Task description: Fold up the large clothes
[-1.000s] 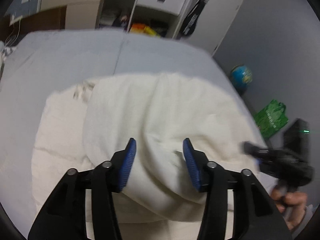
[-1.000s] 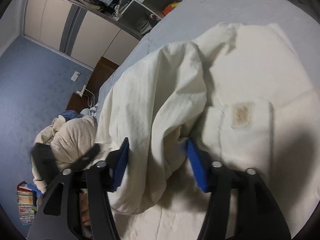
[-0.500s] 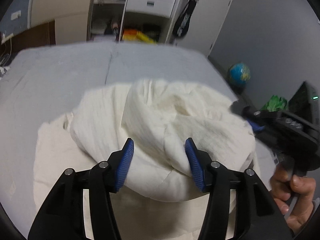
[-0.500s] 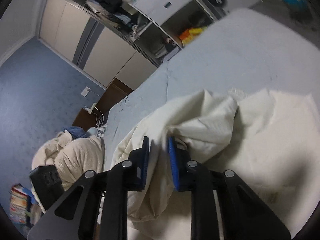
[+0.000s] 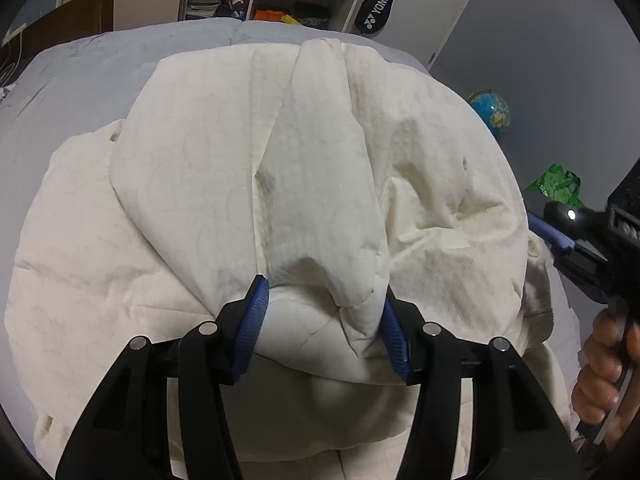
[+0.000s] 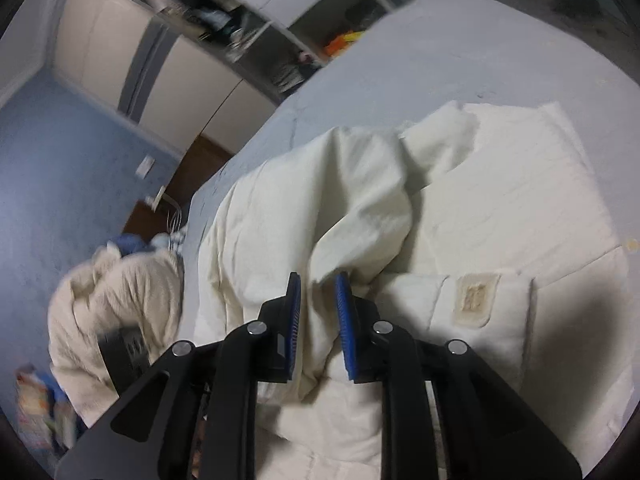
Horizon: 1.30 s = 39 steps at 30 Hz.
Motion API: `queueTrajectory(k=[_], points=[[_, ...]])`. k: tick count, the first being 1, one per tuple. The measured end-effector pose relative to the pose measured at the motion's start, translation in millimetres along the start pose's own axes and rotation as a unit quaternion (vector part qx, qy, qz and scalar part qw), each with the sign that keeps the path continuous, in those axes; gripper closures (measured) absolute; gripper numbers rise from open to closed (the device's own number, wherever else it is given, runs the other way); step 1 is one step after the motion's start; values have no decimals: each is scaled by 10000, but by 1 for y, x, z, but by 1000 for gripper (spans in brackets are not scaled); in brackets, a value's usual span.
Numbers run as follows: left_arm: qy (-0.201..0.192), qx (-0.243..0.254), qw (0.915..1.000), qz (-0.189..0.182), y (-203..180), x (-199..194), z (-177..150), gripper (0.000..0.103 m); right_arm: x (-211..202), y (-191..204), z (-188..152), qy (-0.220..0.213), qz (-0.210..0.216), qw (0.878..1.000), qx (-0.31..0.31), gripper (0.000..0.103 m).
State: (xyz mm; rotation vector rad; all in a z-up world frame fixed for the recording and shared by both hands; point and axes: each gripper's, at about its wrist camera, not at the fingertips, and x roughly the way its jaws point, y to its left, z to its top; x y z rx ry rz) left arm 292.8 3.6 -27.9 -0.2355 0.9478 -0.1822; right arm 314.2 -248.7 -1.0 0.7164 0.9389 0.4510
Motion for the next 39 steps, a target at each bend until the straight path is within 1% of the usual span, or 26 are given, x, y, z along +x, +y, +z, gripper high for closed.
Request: queueTrajectory(k=[2, 3, 4, 6, 8, 11, 12, 13, 15, 18, 19, 22, 24, 28, 30, 32, 34, 36, 37, 39], points=[[7, -24, 10000, -29, 2, -2, 1, 51, -1, -15, 4, -85, 210, 9978, 620, 86], [14, -22, 10000, -36, -1, -3, 3, 51, 3, -22, 5, -27, 302, 9953, 918, 86], [15, -43, 10000, -62, 0, -4, 3, 51, 8, -25, 5, 84, 404, 9928, 1127, 86], [6, -107, 9999, -123, 2, -7, 5, 52, 18, -23, 2, 270, 555, 9899, 1278, 86], [9, -134, 9998, -116, 5, -11, 7, 52, 26, -16, -1, 407, 381, 9919, 1143, 86], [-2, -157, 9998, -105, 6, -14, 13, 52, 37, -9, -5, 567, 427, 9905, 1176, 86], [-6, -170, 9998, -102, 5, -16, 14, 52, 37, -6, -5, 531, 445, 9919, 1062, 88], [-15, -181, 9998, -107, 6, -18, 16, 51, 32, 0, -4, 408, 386, 9950, 823, 100], [-58, -215, 9997, -111, 6, -24, 16, 49, 17, 3, -3, 178, 331, 9978, 542, 102], [-110, -285, 9993, -226, 11, -34, 12, 44, -10, -9, -10, -211, 253, 9975, 632, 103], [-31, -296, 9991, -312, 10, -35, 12, 44, -14, -20, -15, -251, 171, 9968, 746, 103], [134, -84, 9997, -163, 6, -27, 2, 43, -10, -47, -35, -185, -65, 9950, 976, 103], [171, -4, 9998, -109, 4, -20, -2, 42, -4, -50, -40, -151, -146, 9950, 981, 103], [155, -117, 9996, -200, 11, -21, -2, 42, -2, -39, -33, -14, -361, 9972, 650, 103], [133, -97, 9997, -205, 13, -21, -3, 42, -8, -32, -29, 15, -451, 9981, 424, 100], [82, -149, 9995, -270, 15, -23, -5, 42, -15, -15, -26, -17, -637, 9978, 196, 100], [28, -217, 9992, -345, 20, -26, -10, 42, -24, 1, -25, -156, -768, 9969, -70, 99], [20, -231, 9991, -352, 22, -27, -14, 42, -29, 31, -25, -367, -910, 9934, -601, 99], [41, -211, 9992, -323, 23, -28, -15, 42, -31, 51, -26, -489, -895, 9899, -985, 99], [55, -170, 9994, -309, 23, -29, -16, 42, -33, 79, -27, -602, -938, 9830, -1458, 99]])
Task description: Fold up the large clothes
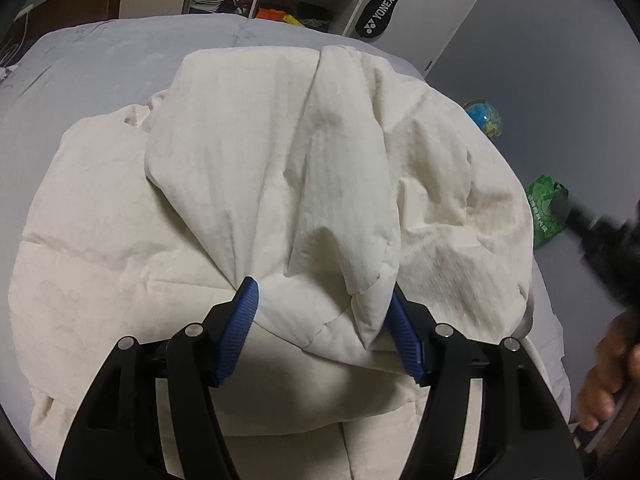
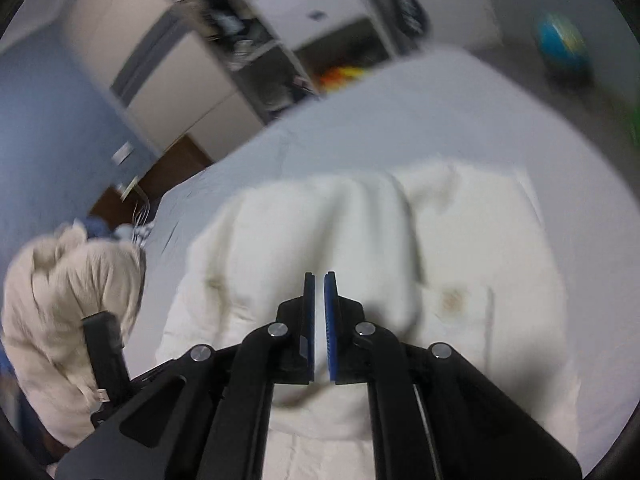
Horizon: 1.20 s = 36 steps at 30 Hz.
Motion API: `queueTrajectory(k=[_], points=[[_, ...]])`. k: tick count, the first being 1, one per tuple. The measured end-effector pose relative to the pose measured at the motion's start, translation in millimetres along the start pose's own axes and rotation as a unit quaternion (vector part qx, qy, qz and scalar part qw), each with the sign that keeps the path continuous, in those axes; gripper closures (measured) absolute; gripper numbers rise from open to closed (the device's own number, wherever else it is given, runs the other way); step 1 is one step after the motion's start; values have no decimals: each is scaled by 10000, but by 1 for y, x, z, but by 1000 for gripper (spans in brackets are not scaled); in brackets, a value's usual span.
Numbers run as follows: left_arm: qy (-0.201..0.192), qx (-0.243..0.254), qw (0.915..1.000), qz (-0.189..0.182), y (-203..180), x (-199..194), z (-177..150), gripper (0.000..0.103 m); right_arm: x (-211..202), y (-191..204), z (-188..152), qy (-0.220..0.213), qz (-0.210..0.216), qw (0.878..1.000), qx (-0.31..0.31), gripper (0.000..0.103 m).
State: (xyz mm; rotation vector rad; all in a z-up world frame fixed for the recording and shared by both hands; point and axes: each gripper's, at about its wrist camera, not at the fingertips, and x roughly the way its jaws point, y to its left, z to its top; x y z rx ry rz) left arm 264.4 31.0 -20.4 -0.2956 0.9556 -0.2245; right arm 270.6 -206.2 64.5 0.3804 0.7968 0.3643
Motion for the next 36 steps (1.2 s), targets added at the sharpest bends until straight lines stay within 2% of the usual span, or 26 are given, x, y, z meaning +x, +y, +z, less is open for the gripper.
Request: queueTrajectory(k=[3, 5, 7, 11, 13, 17, 20, 24, 27, 29, 32, 36], points=[[22, 15, 10000, 6, 0, -4, -3, 42, 0, 33, 13, -163, 130, 9983, -545, 97], [45, 22, 10000, 11, -1, -6, -1, 42, 23, 50, 21, 127, 107, 9955, -928, 97], [65, 32, 10000, 10, -2, -7, 3, 42, 60, 55, 20, 761, 146, 9908, -1113, 97], [101, 59, 9999, -14, -2, -8, 7, 42, 107, 40, -21, 1543, -234, 9768, -1466, 96], [87, 94, 9999, -39, -3, -14, 6, 43, 108, 32, -37, 1486, -218, 9767, -1532, 96], [-449, 463, 9979, -49, -17, -48, 13, 42, 102, 24, -46, 1300, -134, 9799, -1507, 96], [-656, 545, 9961, 239, -22, -55, 28, 37, 104, 21, -47, 1260, -123, 9808, -1486, 96], [-127, 606, 9965, 563, -17, -17, 32, 39, 104, 18, -52, 1130, -96, 9800, -1634, 96], [143, 395, 9968, 677, -2, 5, 27, 39, 105, 18, -61, 1100, -99, 9787, -1731, 96], [217, 356, 9964, 732, 3, 14, 23, 39, 107, 15, -63, 1105, -93, 9781, -1759, 96], [207, 601, 9937, 928, -1, 24, 13, 39, 109, 13, -69, 1101, -94, 9775, -1794, 96], [80, 546, 9941, 931, -1, 26, 7, 38, 111, 13, -69, 1109, -128, 9767, -1835, 96]])
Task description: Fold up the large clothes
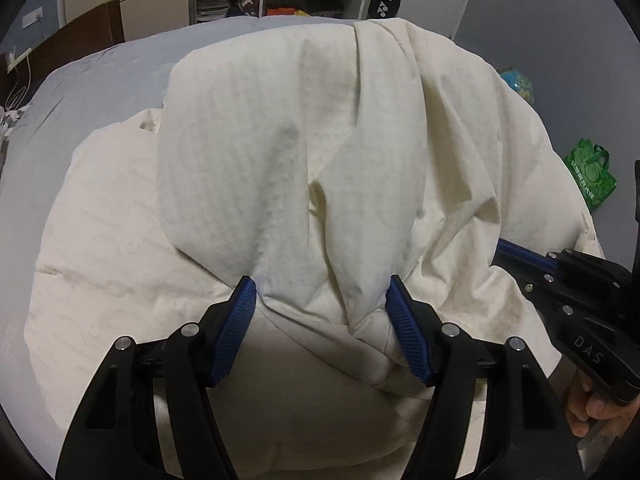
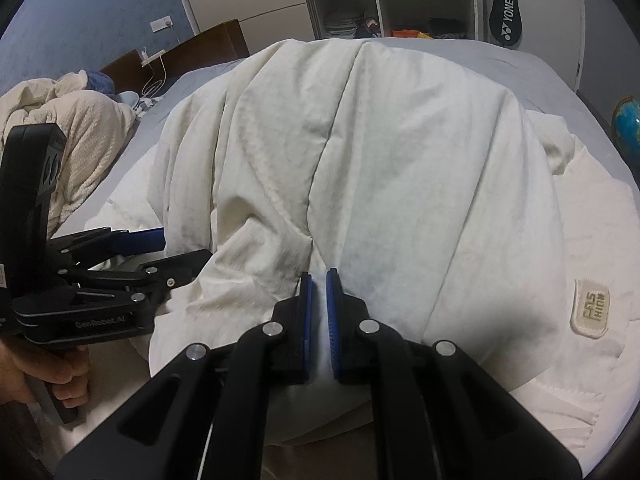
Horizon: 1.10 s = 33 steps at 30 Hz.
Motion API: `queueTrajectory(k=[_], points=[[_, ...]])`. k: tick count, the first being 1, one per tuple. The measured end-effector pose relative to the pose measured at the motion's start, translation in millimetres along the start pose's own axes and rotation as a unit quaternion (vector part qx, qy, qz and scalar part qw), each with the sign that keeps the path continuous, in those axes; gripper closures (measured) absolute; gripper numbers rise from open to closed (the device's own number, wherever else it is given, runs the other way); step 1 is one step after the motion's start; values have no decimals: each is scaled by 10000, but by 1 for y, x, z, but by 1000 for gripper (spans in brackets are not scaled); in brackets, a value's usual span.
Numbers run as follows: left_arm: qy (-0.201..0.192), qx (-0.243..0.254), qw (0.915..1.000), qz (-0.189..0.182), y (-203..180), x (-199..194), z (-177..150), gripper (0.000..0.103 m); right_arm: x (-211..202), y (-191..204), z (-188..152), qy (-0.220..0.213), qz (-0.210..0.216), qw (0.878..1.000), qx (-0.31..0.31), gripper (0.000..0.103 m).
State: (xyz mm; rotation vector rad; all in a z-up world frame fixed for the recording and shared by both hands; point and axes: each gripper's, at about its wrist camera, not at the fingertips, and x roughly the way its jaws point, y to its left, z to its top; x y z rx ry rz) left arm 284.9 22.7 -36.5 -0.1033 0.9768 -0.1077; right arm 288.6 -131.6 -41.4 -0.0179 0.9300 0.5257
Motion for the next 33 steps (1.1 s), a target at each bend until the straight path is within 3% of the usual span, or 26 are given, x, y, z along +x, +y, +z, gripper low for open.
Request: queueTrajectory(k=[5, 8, 12, 13, 19, 24, 29, 31, 33], points=[[-140, -163, 9996, -164, 10, -13, -5, 34, -8, 4, 11, -45, 31, 9999, -89, 95], [-254, -113, 9993, -236, 14, -23, -1, 34, -16, 3, 23, -80, 174, 9998, -11, 86], [-456, 62, 9987, -226, 11, -45, 9, 31, -30, 5, 41, -320, 309, 9990, -34, 43], [-508, 113, 9984, -215, 9, -49, 12, 30, -36, 8, 47, -443, 319, 9985, -80, 41], [-983, 226, 9948, -147, 10, -82, 48, 25, -61, 5, 85, -878, 397, 9953, 53, 38], [-1133, 126, 9934, 106, 13, -74, 102, 25, -54, -22, 136, -806, -150, 9953, 507, 37], [-617, 5, 9977, 293, 11, -29, 136, 28, -5, -49, 168, -79, -349, 9946, 970, 37], [-211, -206, 9986, 438, 19, -4, 135, 34, 19, -56, 166, 310, -499, 9930, 1024, 37], [-41, -337, 9984, 451, 28, 9, 126, 34, 29, -57, 158, 368, -553, 9938, 892, 37]])
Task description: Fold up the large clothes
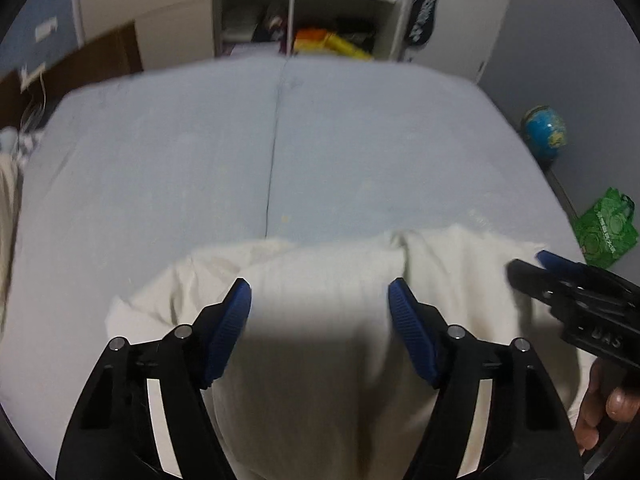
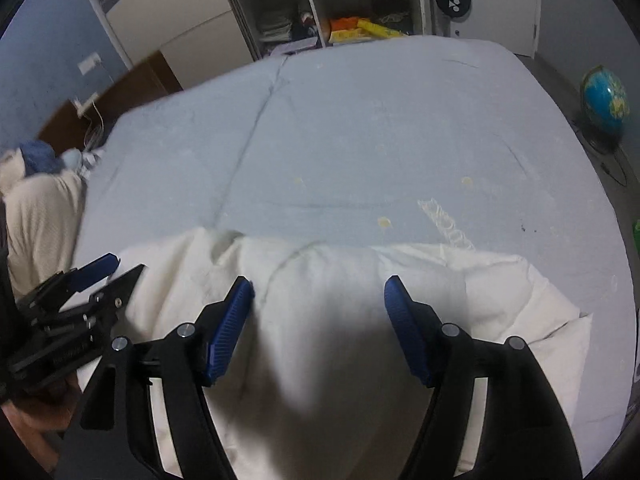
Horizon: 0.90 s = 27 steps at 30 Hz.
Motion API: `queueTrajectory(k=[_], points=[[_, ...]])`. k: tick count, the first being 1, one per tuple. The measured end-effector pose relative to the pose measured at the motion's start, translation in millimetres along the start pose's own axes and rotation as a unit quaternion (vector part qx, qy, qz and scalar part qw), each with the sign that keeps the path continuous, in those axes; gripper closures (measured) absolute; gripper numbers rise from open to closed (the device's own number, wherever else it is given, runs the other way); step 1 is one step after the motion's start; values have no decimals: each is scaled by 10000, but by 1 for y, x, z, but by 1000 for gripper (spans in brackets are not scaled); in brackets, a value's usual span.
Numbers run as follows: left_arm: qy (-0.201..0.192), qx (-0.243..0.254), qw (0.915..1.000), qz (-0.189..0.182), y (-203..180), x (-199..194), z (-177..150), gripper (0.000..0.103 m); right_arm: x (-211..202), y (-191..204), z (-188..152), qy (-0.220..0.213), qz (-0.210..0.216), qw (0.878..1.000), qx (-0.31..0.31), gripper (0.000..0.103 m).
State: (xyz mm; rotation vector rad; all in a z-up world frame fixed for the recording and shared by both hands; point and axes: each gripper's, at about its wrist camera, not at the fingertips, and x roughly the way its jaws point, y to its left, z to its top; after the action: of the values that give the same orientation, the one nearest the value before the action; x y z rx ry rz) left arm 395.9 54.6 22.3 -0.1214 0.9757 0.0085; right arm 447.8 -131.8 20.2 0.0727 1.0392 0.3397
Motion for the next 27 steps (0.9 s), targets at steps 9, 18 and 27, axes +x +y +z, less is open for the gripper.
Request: queueTrajectory(k=[9, 18, 27], points=[[245, -47, 9995, -210, 25, 20, -44, 30, 20, 0, -33, -61, -192, 9977, -647, 37], [163, -99, 9993, -307, 28, 27, -59, 27, 23, -7, -59, -267, -263, 9954, -880, 37], [158, -100, 9994, -282, 26, 30, -58, 26, 27, -7, -64, -335, -307, 9946, -928, 37]])
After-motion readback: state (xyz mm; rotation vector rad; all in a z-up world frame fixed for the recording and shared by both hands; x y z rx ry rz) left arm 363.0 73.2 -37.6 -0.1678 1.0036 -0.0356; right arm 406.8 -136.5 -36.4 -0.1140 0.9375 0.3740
